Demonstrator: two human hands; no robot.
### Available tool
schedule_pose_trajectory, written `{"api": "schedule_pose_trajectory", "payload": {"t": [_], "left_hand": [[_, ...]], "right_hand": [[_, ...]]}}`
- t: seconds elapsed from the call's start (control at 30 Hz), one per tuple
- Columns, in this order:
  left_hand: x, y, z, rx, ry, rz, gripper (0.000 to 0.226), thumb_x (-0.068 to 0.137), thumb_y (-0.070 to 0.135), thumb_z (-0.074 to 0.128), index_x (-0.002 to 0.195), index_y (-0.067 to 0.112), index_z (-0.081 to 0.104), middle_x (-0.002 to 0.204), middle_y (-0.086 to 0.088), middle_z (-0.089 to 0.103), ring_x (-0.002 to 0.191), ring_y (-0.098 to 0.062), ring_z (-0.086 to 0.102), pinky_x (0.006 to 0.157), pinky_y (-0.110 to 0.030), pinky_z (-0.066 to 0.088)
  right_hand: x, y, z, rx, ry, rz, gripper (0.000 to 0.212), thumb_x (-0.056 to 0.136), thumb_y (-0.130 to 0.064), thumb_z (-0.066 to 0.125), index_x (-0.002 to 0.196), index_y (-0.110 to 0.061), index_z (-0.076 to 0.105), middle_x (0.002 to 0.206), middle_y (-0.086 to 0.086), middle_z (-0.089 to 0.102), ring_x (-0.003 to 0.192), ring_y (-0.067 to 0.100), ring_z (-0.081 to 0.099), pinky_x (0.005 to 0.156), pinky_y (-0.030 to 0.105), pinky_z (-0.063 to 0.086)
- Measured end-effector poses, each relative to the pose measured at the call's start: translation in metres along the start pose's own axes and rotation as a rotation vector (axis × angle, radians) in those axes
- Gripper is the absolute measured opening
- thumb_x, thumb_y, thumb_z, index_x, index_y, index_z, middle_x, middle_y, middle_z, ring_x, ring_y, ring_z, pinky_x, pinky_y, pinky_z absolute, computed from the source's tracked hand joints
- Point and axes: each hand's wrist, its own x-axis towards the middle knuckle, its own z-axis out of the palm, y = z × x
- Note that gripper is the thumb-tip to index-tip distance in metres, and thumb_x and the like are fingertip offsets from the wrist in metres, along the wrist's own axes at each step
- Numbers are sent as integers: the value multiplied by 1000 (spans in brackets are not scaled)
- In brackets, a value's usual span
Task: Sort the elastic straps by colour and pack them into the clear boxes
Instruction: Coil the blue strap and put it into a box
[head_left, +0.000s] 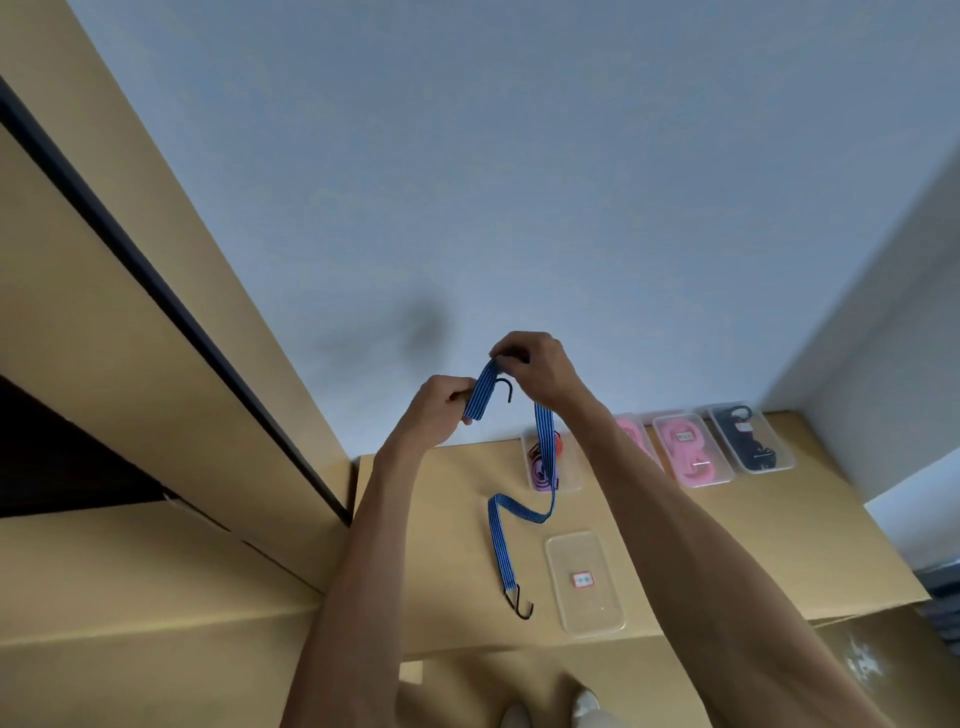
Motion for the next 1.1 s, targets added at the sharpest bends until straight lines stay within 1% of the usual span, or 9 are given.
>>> {"api": "schedule_pose_trajectory", "payload": {"t": [0.1,0.23,0.37,0.53,0.6,0.7,0.83,0.97,1.1], "left_hand": [[2,15,-7,-172,-11,36,24,99,1,53,103,6,76,87,-18,70,74,-18,62,66,-28,54],[13,30,0,-371,195,-35,13,95,6,63,98,4,76,79,-7,71,67,-19,65,73,-40,57],[16,38,16,-520,160,-118,15,96,5,60,97,3,75,79,-9,71,72,-20,67,75,-30,57],[19,48,32,-847,115,-190,21,96,9,55,103,-1,72,88,-11,68,79,-20,64,78,-26,54],[20,52,41,-702,183,-170,14,93,7,61,95,1,73,82,-8,65,73,-17,61,75,-25,55],[25,56,49,-595,427,-230,15,91,8,68,77,4,74,68,-5,64,61,-18,55,67,-24,56],[29,51,47,-311,632,-220,18,83,16,74,65,16,71,57,4,65,49,-11,58,53,-23,48],[30,44,47,-169,790,-212,18,81,19,79,66,17,68,63,3,68,55,-12,64,54,-24,49],[36,45,42,-87,879,-185,16,81,18,80,76,8,69,66,6,65,55,-3,57,50,-12,41]], "right_hand": [[4,0,-6,251,-47,171,16,91,0,58,92,-2,74,84,6,71,77,13,65,73,24,49],[5,8,-11,501,-142,464,15,88,-9,58,83,-14,72,71,0,66,72,10,63,72,32,40],[10,11,-17,558,-112,485,16,86,-8,54,81,-21,61,64,-3,62,64,13,59,71,34,37],[14,19,-30,618,-118,526,18,85,-3,54,78,-16,64,62,1,60,63,18,54,71,35,38],[15,24,-33,623,-150,531,15,86,-3,56,80,-14,65,63,1,60,64,18,54,70,35,42],[11,33,-33,659,-225,541,12,91,-10,59,83,-9,68,69,7,60,61,18,52,61,31,46],[1,41,-30,515,-371,471,20,83,-21,74,90,-1,72,70,2,56,57,13,48,47,24,36],[4,35,-23,-6,-320,282,13,82,-10,68,86,3,70,64,8,57,56,18,49,55,27,40],[4,25,-19,34,-233,252,17,95,-14,52,111,-10,53,84,15,70,68,25,63,66,36,53]]}}
